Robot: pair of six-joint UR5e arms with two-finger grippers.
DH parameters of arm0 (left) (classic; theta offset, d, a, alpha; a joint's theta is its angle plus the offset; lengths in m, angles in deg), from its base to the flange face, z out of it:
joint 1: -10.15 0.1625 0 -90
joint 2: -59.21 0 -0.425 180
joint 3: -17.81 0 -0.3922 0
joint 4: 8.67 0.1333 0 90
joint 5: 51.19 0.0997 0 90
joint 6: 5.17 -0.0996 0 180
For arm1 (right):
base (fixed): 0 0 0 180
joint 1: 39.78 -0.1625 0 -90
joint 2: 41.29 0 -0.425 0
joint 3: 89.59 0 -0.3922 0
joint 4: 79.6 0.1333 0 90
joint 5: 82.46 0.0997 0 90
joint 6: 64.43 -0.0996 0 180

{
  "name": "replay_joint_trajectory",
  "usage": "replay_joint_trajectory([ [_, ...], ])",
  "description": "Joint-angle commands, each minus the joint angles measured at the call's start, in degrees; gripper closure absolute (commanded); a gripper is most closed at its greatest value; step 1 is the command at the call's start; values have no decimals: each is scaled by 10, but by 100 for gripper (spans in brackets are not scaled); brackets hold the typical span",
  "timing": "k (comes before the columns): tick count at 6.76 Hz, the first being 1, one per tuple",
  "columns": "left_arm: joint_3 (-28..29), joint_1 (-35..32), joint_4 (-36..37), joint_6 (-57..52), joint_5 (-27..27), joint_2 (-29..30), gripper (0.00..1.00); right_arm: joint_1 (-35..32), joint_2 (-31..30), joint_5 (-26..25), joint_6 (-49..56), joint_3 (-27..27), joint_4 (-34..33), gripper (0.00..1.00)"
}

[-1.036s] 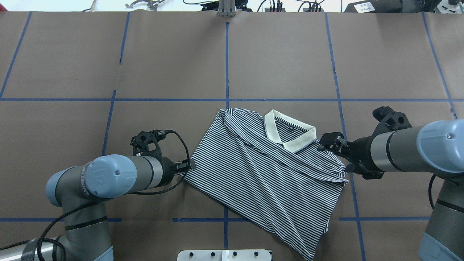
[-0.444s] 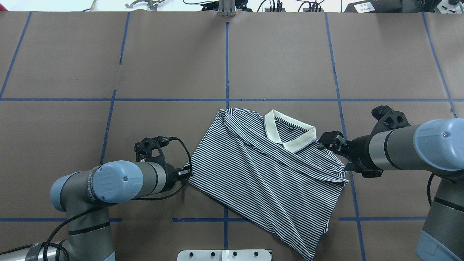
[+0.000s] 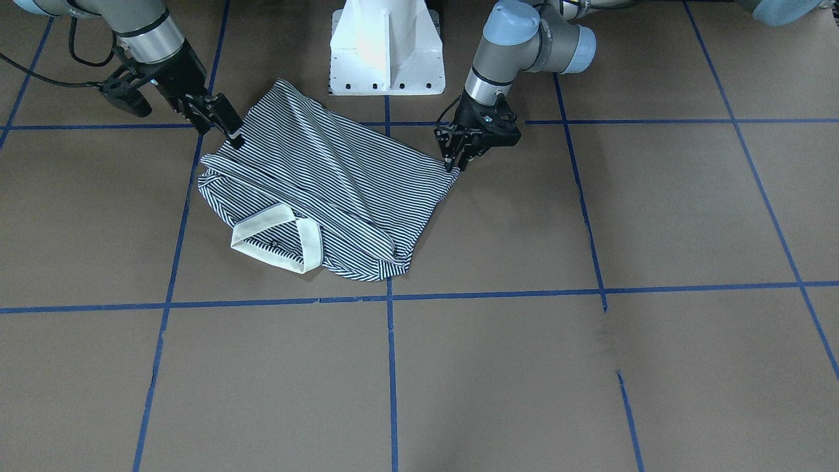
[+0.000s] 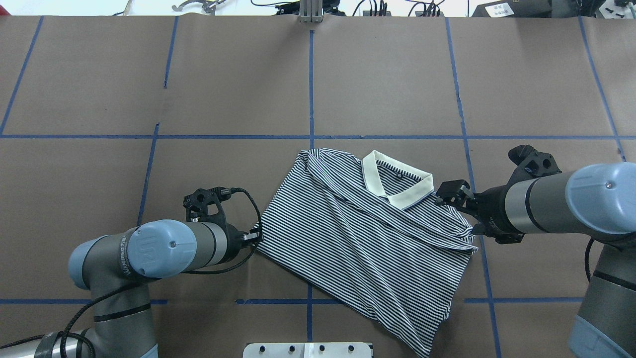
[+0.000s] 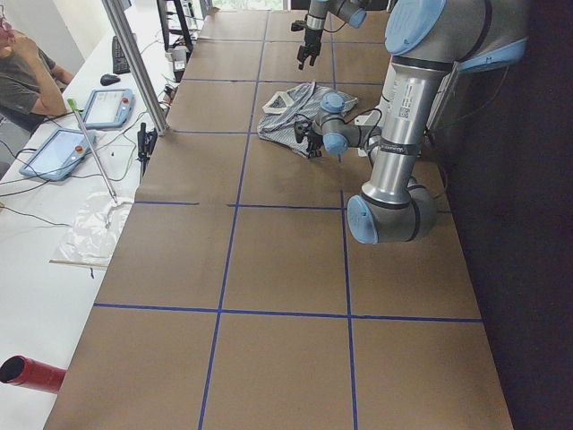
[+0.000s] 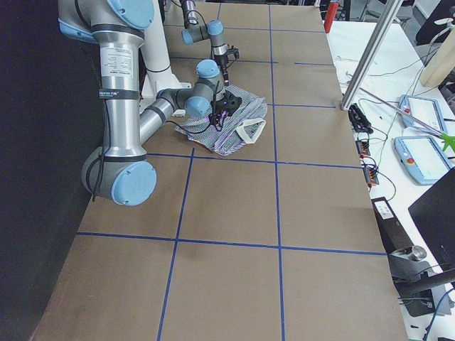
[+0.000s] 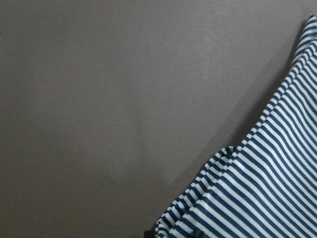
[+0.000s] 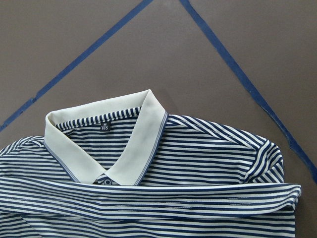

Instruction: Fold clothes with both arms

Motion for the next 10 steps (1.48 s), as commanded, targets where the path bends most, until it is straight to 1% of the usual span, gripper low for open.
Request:
replay_joint_trajectory([
  [1,-8,-15,1,-30,-2,-2,100,1,4,-1,0,-5,1,0],
  [2,-6,-50,0,-97,-2,-6,100,-1,10,0,0,-6,2,0],
  [3,28,-96,-6,-166,-2,0,100,-2,11,0,0,-2,3,0],
  [4,85,-163,-13,-216,-3,40,100,-2,15,0,0,-1,3,0],
  [5,185,-217,-36,-241,-6,117,100,-3,15,-1,0,-3,3,0],
  [6,314,-250,-99,-258,-15,193,100,-8,15,0,0,-3,3,0],
  [7,425,-284,-164,-280,-38,250,100,-9,16,-1,0,-5,3,0],
  [8,489,-298,-197,-291,-38,275,100,-10,36,-2,0,-9,3,0],
  [9,478,-305,-207,-290,-44,275,60,-8,64,-9,-1,-24,3,0],
  [10,404,-306,-209,-290,-59,235,54,-8,101,-14,-1,-55,-4,0],
])
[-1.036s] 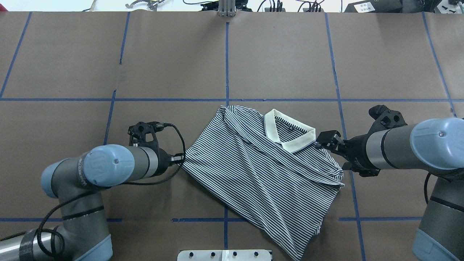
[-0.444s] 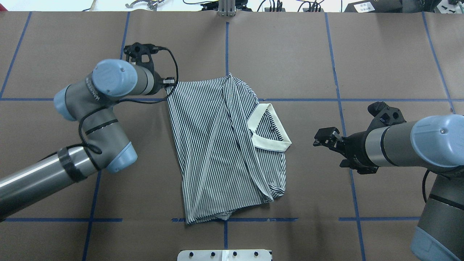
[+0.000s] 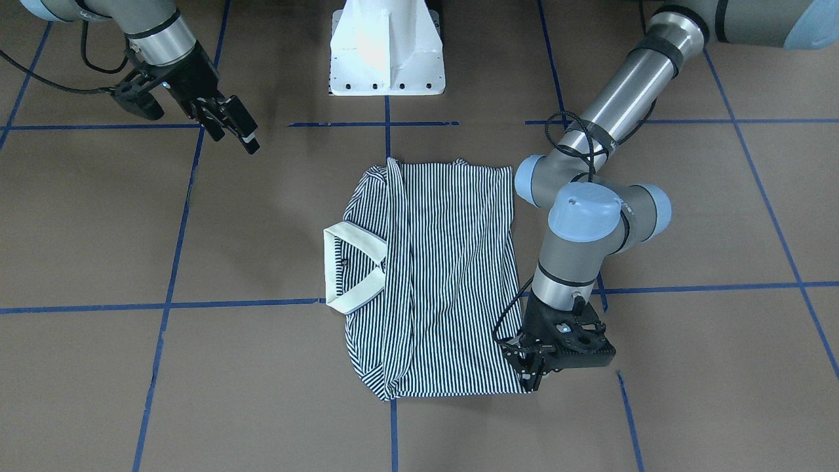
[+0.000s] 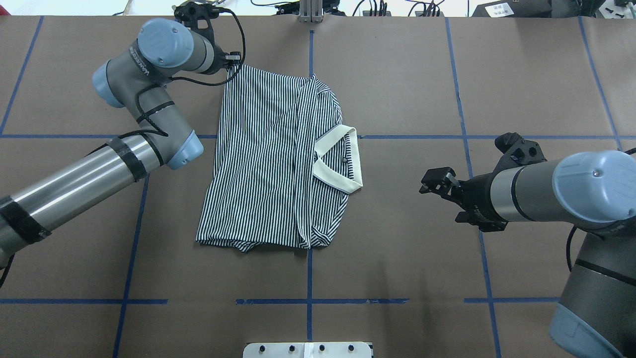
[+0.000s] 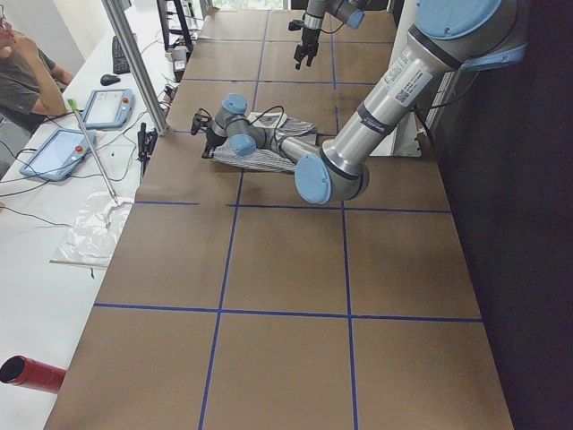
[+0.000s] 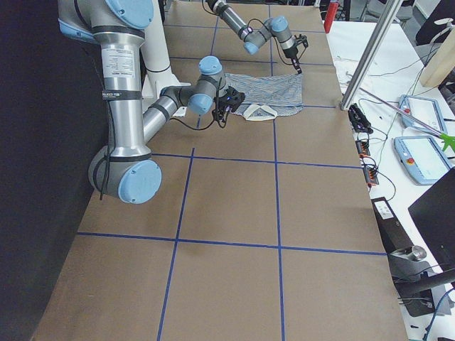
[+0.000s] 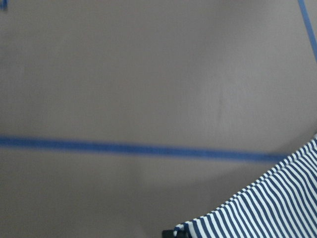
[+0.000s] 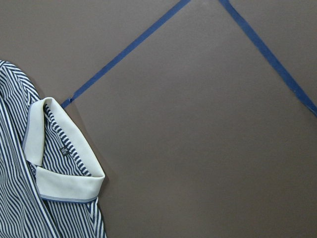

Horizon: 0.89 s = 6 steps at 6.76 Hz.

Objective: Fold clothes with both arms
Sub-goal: 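Move the right gripper to the collar and press the fold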

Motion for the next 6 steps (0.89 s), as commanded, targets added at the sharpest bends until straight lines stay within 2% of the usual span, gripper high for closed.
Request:
replay_joint_trajectory([
  [1,-160,-6,-11,-2,-54,-110,52,4,79,-8,1,-73,-7,0],
  [2,-242,-6,-10,0,-78,-176,52,5,142,-8,2,-130,-13,0],
  [4,-262,-2,-10,5,-79,-194,51,21,274,-7,91,-220,-102,0],
  [5,-265,-1,-10,6,-79,-194,51,41,310,-8,154,-245,-136,0],
  [6,-266,0,-9,6,-79,-203,50,56,355,-8,216,-293,-151,0],
])
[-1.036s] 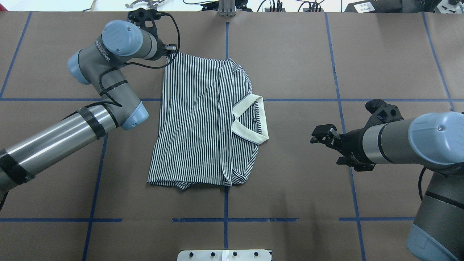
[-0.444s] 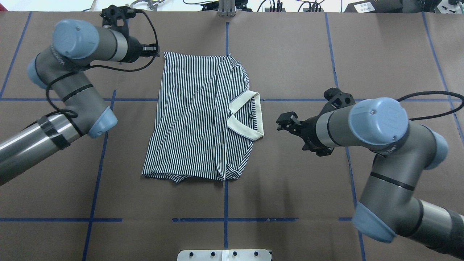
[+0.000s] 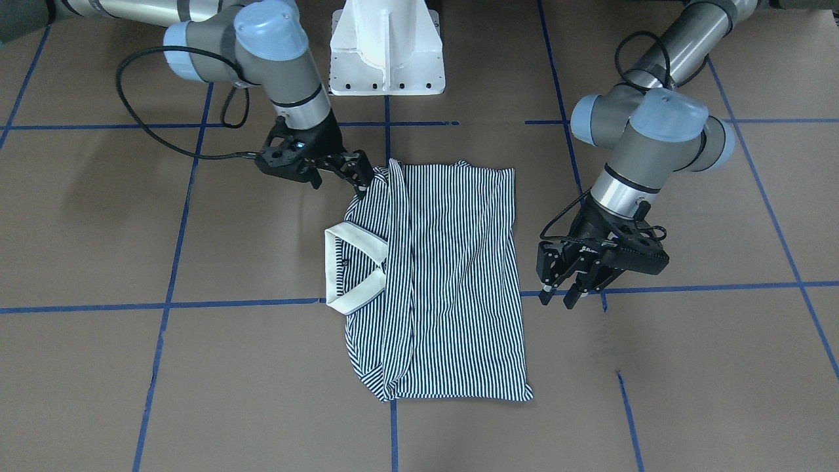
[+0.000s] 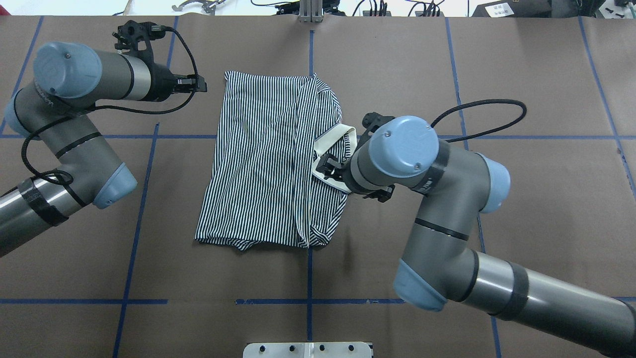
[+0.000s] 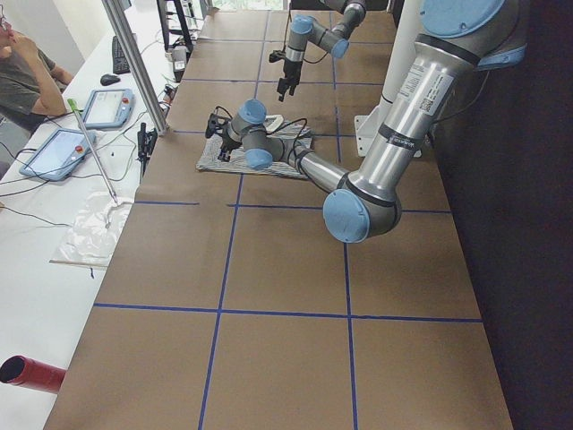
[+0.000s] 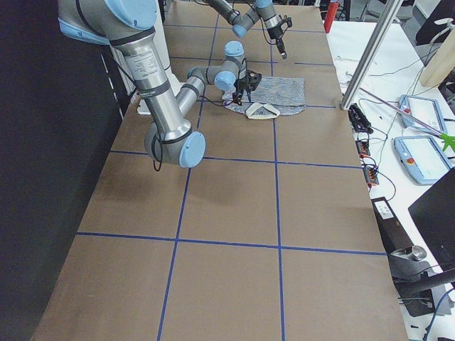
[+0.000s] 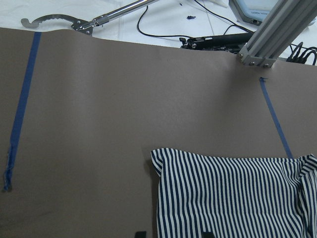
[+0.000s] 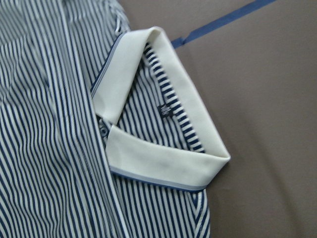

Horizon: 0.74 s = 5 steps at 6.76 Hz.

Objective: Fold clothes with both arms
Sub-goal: 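Move the right gripper to the collar and press the fold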

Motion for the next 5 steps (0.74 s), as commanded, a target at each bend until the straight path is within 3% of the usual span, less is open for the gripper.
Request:
replay_joint_trajectory([
  [1,-3,1,1,1,0,-10,50,31,96,-4,121,-99,-60,0],
  [3,2,3,1,1,0,-11,50,69,129,-36,207,-108,-145,0],
  [5,4,6,1,1,0,-11,50,82,146,-56,225,-148,-157,0],
])
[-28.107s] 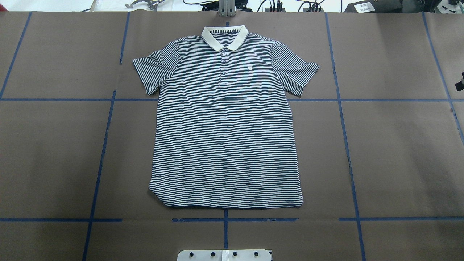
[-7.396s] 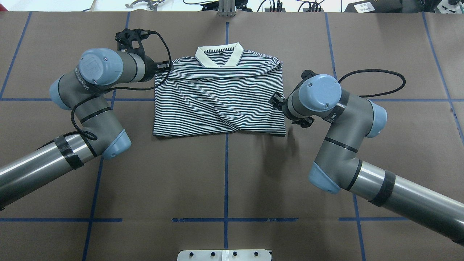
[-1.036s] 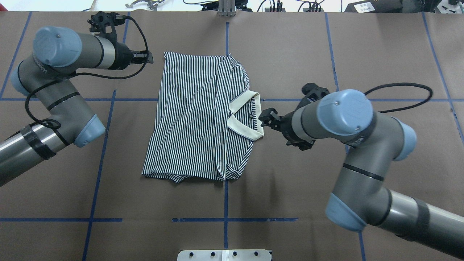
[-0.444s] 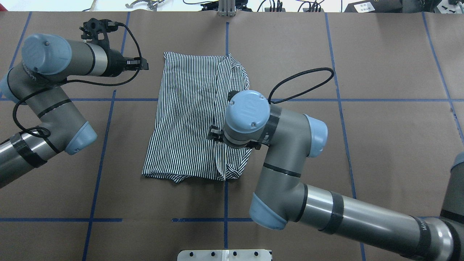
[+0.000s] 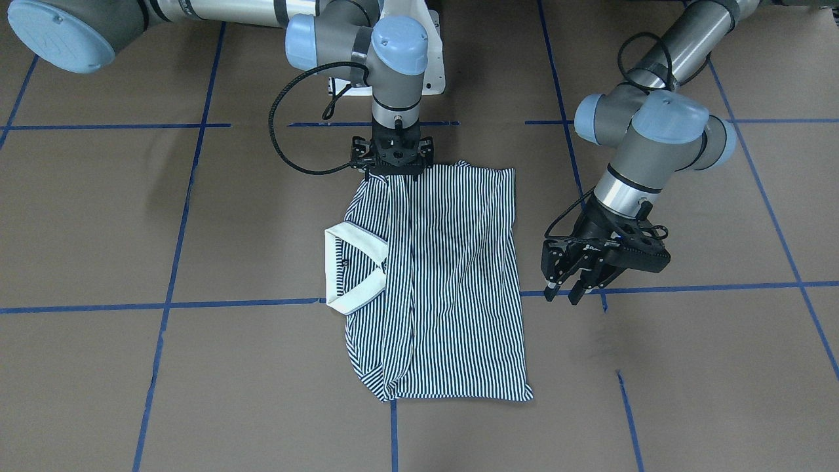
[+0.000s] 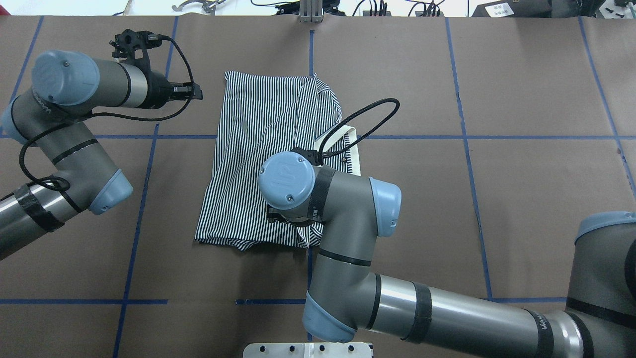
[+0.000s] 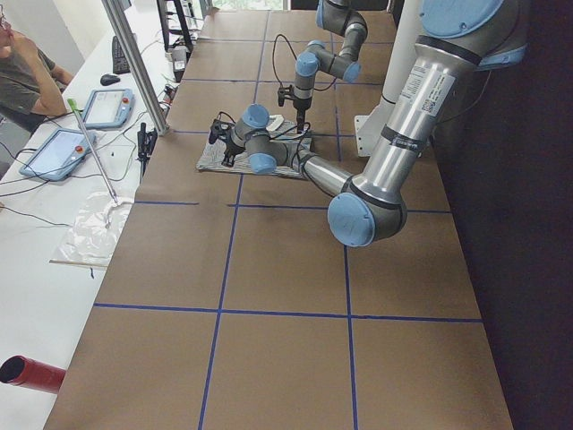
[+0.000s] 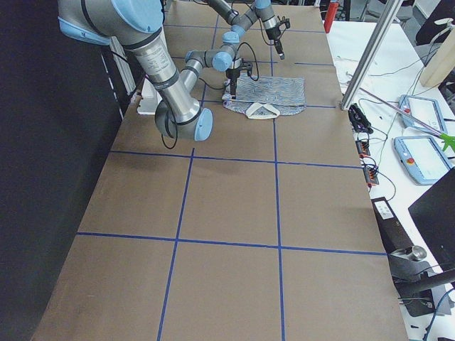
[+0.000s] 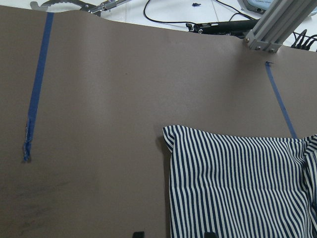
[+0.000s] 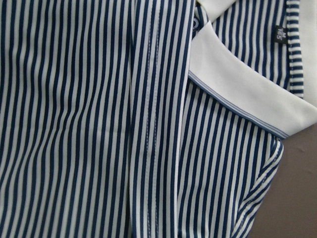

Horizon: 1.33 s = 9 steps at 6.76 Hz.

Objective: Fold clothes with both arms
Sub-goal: 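Hold the right gripper on the folded shirt then lift it away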

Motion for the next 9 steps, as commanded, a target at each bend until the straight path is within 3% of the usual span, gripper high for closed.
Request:
replay_joint_trajectory([
  [1,1,1,0,0,0,0,50,10,34,-16,18,-57,-10,0],
  [3,2,1,0,-1,0,0,50,9,20,-17,21,-55,-22,0],
  [4,2,1,0,-2,-1,-1,50,8,19,-18,46,-42,-58,0],
  [5,2,1,0,-2,-1,0,50,2,-11,-22,54,-5,-74,0],
  [6,3,1,0,-2,-1,-1,50,-2,-88,-24,68,69,-79,0],
  [7,2,1,0,-3,-1,-1,50,-11,-179,-24,106,176,-99,0],
  [8,1,1,0,-3,-1,0,50,-11,-181,-26,126,203,-127,0],
  [9,0,1,0,-3,-1,0,50,-18,-139,-31,124,170,-124,0],
])
